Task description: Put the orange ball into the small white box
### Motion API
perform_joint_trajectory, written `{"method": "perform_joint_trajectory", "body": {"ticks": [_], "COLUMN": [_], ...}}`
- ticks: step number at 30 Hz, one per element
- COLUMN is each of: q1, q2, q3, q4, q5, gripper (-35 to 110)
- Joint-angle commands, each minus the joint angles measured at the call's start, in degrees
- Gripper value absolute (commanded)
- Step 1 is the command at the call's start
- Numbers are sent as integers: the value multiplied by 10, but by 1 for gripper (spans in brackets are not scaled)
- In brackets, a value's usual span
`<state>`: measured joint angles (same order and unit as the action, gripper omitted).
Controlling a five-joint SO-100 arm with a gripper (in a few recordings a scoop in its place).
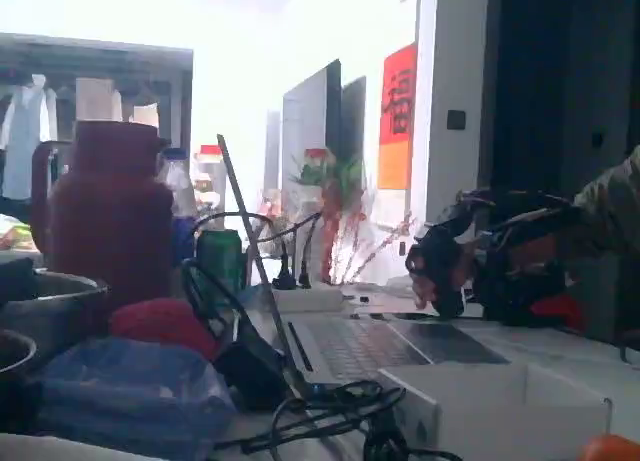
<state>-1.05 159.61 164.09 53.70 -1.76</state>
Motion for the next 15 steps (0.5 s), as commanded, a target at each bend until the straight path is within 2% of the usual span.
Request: {"method": "perform_joint_trajectory", "body": {"ticks": [1, 11, 15], "q1": [-6, 4, 4], "q2": [9, 9, 9], "q3": [1, -9, -83], "q4": [-5, 4, 6], "q5": [-6, -4, 2], "gripper": [0, 0, 0]}}
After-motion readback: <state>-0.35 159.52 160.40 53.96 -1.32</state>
